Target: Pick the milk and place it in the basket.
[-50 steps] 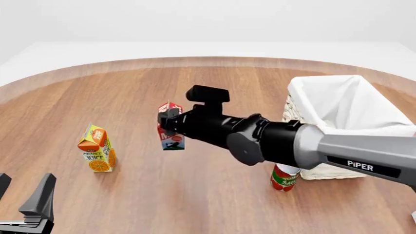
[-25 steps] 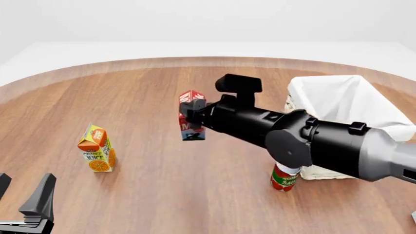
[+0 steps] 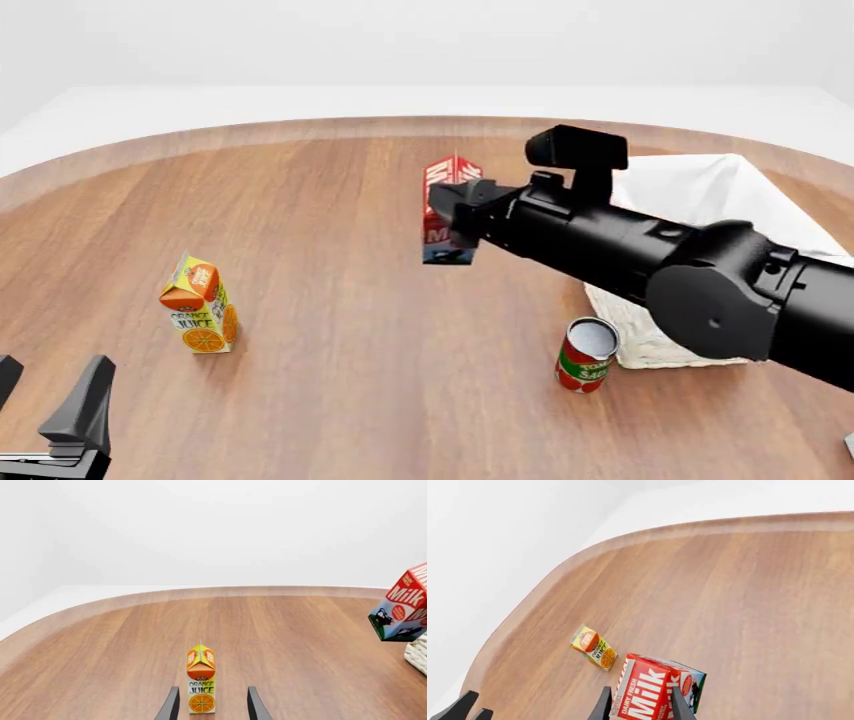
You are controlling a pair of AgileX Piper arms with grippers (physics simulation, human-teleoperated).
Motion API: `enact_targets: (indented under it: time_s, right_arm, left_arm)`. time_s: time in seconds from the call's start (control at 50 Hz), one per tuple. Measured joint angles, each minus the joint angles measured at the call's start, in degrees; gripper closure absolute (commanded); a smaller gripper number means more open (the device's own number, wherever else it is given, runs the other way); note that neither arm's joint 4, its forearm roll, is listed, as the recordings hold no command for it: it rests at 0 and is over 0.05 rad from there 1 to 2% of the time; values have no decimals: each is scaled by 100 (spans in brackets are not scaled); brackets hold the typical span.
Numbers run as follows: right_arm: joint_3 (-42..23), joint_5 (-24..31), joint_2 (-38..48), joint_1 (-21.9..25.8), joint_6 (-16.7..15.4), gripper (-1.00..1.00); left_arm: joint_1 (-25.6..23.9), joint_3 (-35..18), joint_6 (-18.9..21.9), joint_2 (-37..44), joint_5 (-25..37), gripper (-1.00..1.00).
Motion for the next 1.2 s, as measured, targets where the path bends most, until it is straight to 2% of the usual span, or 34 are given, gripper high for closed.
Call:
enact_targets:
  time_s: [0.42,0.76,1.2]
  right_arm:
    - [244,390,-988,-631,-186,100]
    - [279,823,-1780,-1319,-337,100]
    - [151,1293,-2274,-2262,-551,100]
  left_arm:
    - [0,0,0,0,0,-100]
    - [0,0,0,0,0,-100]
    - [0,0,0,0,0,-100]
